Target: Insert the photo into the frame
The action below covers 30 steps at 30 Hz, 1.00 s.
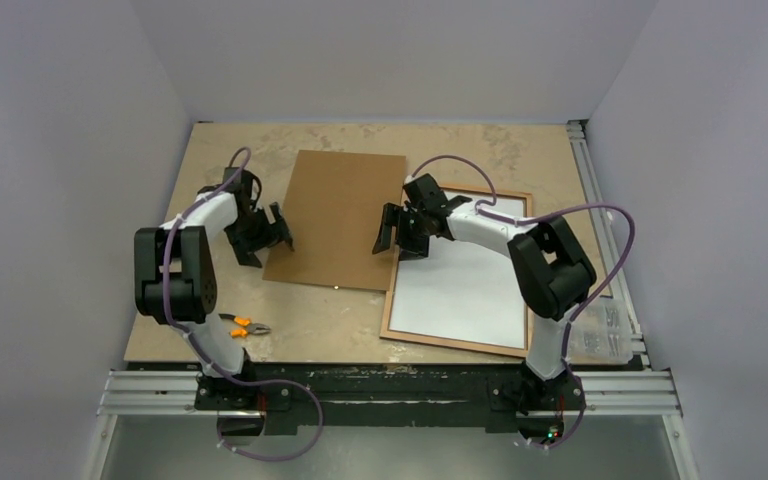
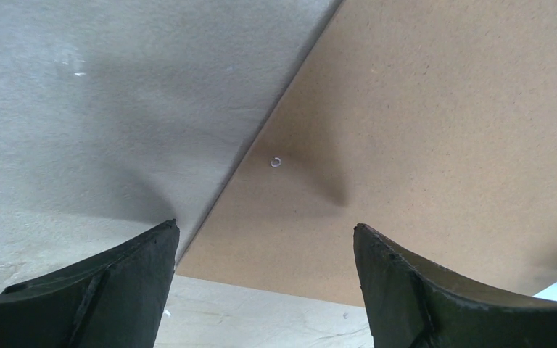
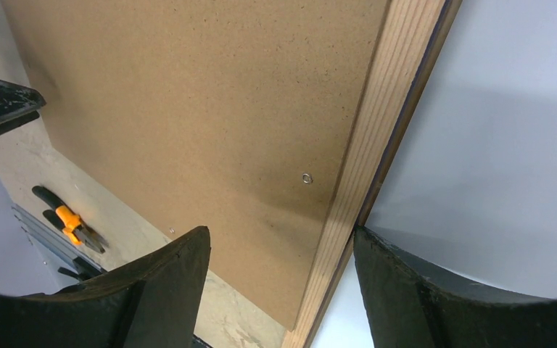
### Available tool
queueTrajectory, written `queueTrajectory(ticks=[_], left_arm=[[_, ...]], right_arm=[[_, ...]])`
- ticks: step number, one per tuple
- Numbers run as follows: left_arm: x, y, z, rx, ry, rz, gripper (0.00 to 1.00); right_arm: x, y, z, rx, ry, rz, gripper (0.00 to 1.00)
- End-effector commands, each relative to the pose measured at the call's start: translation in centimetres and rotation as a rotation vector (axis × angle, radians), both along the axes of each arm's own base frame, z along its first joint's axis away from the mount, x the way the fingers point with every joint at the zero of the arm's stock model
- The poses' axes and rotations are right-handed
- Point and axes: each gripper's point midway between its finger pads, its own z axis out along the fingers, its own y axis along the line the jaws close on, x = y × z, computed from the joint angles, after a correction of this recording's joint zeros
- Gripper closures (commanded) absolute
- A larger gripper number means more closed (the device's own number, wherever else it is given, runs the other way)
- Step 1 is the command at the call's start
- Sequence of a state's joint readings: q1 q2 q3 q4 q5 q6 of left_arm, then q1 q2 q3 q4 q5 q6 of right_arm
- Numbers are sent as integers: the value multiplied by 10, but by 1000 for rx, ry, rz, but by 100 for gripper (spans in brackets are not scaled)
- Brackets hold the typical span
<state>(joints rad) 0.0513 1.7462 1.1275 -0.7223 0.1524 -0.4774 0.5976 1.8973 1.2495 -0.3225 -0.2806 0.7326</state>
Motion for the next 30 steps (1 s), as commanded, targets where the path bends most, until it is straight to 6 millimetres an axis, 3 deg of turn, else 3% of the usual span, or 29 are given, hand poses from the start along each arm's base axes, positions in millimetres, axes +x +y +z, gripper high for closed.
queueTrajectory(ticks=[1,11,14,24,30], left_arm=[[0,-11,2,11,22,-63,13],[-4,-42,8,-28,60,-161,15],[-6,-61,11,-90,55,-197,17],[-21,-98,7,-195,53,-247,19],[-30,-102,-1,-220,58,-250,19]], right_arm=[[9,16,18,62,-35,24,30],[0,27,15,97,-10,64,31],[-4,30,16,123,0,72,31],[-16,33,54,333,-35,20,37],[-27,31,78,446,-51,-4,57]])
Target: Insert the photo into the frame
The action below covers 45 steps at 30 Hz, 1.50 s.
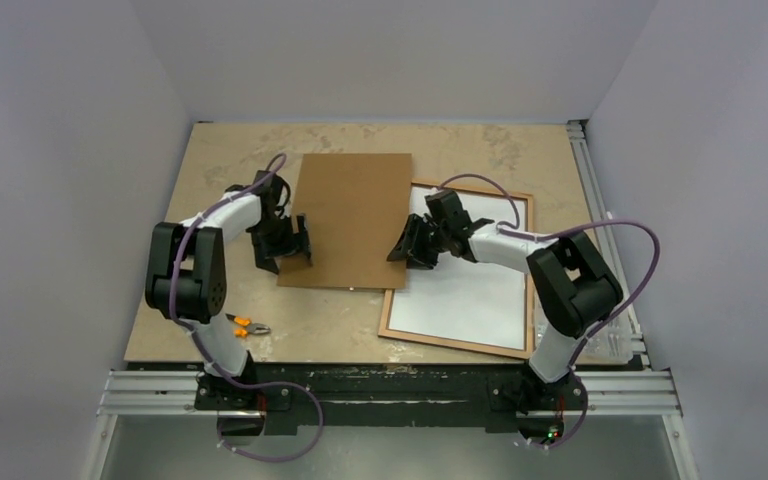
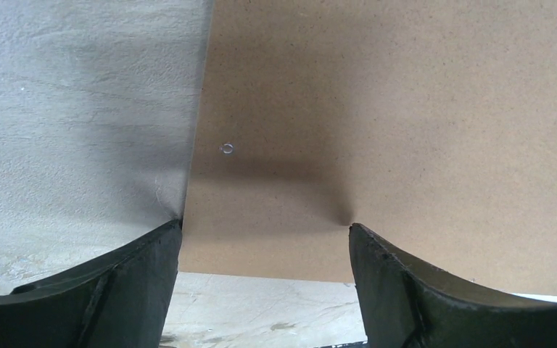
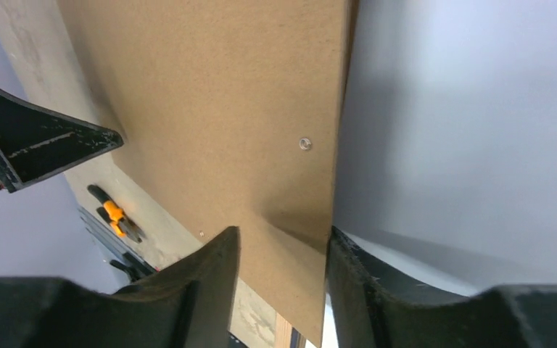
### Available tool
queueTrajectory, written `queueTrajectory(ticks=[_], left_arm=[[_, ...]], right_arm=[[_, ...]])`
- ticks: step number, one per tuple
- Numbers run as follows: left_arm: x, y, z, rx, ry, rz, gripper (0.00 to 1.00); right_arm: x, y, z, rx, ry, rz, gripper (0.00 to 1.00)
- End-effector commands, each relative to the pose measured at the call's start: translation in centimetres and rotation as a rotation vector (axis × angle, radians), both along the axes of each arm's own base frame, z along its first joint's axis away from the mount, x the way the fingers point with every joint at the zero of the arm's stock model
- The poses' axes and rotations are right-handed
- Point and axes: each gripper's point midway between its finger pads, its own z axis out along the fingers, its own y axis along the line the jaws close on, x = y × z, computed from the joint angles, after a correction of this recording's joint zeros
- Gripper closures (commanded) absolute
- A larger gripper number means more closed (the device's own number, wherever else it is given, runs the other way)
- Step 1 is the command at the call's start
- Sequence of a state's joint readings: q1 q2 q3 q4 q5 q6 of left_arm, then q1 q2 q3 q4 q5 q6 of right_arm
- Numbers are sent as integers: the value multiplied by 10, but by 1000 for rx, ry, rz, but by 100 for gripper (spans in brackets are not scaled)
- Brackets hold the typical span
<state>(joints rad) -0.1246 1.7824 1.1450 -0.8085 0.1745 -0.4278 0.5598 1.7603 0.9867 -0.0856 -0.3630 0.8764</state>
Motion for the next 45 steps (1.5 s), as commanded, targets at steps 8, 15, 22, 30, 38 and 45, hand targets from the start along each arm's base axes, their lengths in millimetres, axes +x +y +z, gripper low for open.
queueTrajectory(ticks=[8,15,22,30,38,45], left_arm=[[-15,-60,13,-258,-57,-23,20],[-35,-63,32,-251,-141,-19,19],[-45,-50,36,-199,-184,5,18],[-44,-52,30,-207,-184,-2,18],[-47,-54,11,-216,-147,-2,18],[-50,-55,-4,-219,-117,-1,18]], right_arm=[[-17,30,103,275,-156,72,93],[-56,-13,85,120,-152,87,100],[-81,-61,58,-72,-168,66,57],[-54,-72,52,-39,-190,46,21],[-7,-53,42,185,-173,83,26],[12,-32,22,323,-94,81,41]])
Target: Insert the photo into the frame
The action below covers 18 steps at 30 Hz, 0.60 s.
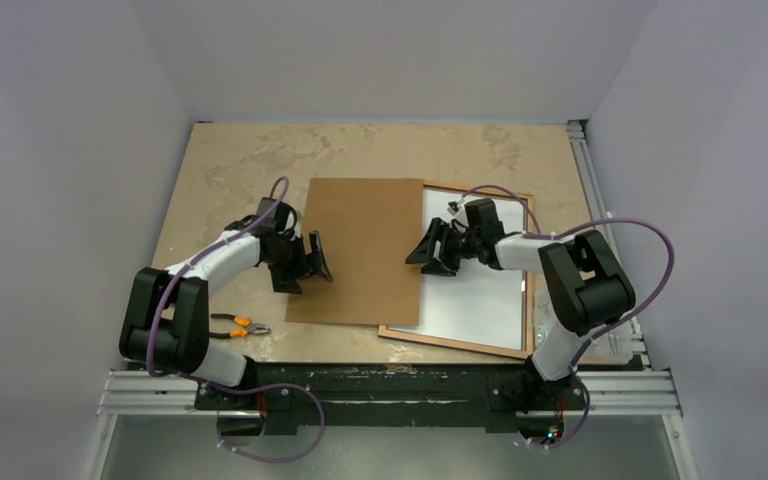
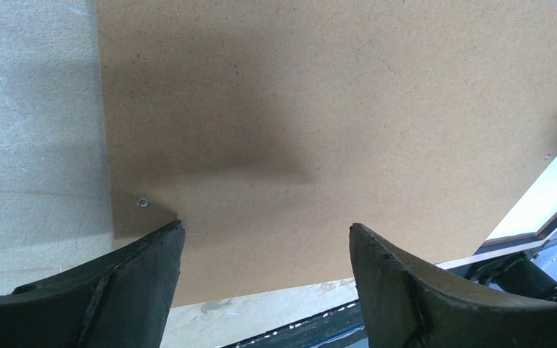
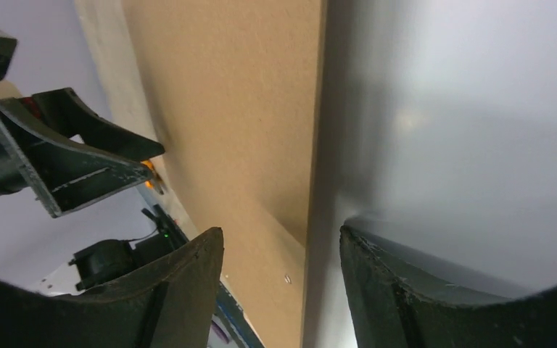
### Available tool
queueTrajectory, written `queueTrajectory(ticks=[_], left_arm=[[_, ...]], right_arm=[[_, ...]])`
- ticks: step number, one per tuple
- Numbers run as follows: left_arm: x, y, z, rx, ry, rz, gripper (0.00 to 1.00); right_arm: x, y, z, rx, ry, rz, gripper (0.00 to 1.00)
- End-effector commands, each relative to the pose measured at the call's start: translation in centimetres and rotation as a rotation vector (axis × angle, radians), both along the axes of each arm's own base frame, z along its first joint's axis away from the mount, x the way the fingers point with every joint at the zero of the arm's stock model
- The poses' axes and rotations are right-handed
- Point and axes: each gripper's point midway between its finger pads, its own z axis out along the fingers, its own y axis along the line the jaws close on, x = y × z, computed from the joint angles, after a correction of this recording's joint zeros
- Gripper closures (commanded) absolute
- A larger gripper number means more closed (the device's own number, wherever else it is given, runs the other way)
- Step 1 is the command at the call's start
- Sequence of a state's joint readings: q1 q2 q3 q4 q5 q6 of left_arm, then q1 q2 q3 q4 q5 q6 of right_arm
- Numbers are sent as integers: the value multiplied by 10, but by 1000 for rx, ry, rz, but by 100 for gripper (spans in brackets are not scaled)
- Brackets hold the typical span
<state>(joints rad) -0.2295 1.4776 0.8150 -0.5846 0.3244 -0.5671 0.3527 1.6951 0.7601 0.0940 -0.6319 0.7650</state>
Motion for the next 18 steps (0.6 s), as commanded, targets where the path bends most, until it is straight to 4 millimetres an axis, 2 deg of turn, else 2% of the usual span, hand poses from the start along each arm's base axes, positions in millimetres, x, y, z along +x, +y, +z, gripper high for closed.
queueTrajectory(ticks=[1,10,16,18], left_arm=[[0,-4,-18,-18,15,4,18],[-3,-6,-37,-26,59,-1,19],[-1,-7,-32,-35,37,-4,19],[0,-10,-24,-52,11,-10,19]], right_arm=[[25,27,33,202,-86,32,43],[25,46,69,399,-116,56,69],[17,58,79,380,-132,92,98],[16,59,83,353,-146,99,100]])
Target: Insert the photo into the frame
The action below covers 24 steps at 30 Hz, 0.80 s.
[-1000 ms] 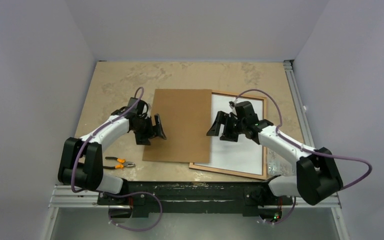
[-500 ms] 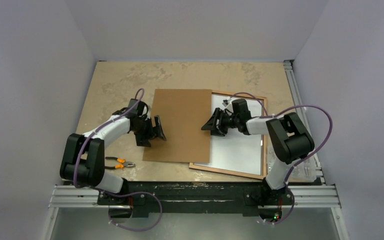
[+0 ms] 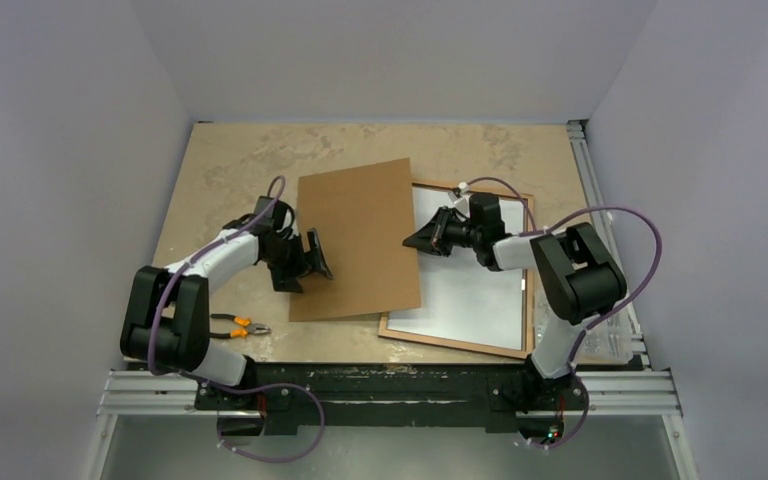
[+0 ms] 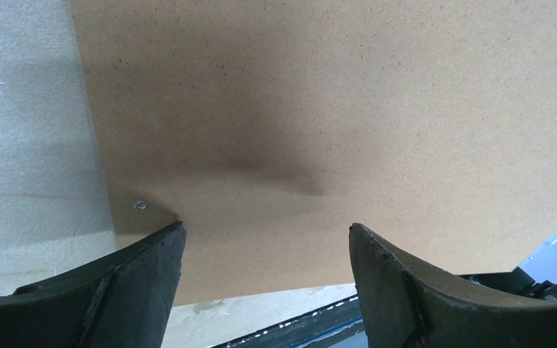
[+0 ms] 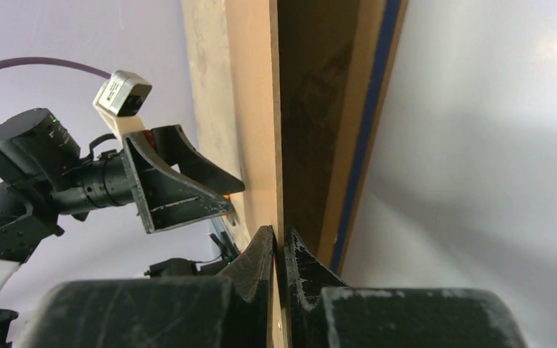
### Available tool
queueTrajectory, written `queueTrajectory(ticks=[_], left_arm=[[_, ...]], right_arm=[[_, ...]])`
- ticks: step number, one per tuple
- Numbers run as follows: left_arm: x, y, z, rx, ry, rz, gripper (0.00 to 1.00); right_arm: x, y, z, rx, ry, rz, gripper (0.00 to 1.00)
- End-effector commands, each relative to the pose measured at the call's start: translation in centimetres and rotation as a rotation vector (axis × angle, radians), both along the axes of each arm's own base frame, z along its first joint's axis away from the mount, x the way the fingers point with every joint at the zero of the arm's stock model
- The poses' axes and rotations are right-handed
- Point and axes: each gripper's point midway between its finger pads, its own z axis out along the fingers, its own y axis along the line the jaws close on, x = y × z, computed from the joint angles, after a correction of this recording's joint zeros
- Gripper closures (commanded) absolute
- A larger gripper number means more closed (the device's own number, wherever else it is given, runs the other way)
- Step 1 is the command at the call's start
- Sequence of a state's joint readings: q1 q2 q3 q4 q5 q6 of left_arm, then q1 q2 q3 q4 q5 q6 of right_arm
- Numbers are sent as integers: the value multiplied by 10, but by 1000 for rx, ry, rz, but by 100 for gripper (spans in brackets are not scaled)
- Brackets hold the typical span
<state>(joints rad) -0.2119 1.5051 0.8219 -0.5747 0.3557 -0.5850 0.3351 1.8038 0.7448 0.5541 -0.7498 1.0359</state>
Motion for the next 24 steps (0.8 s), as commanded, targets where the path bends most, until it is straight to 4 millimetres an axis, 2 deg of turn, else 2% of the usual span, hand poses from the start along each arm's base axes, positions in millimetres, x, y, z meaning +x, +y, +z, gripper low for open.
queueTrajectory(ticks=[1,6,7,12,16,19,24], left_arm=[[-2,-9,-17,-31,-33,-36,19],[8,-16,40,-98,-212,-43,15],[9,-16,54,-107,-255,-43,14],[12,-21,128,-174,-438,-53,7],[8,-27,168,-238,-520,-59,5],[5,-30,192,-274,-562,-62,4],[2,-34,224,-325,-608,-57,4]], right_arm=[[-23,33,51,48,-107,154,100],[-18,24,77,-99,-174,168,100],[-14,22,93,-128,-206,167,100],[-8,9,143,-254,-274,164,100],[-4,0,179,-329,-316,141,100],[-7,-1,191,-402,-322,131,100],[-13,7,200,-514,-357,130,100]])
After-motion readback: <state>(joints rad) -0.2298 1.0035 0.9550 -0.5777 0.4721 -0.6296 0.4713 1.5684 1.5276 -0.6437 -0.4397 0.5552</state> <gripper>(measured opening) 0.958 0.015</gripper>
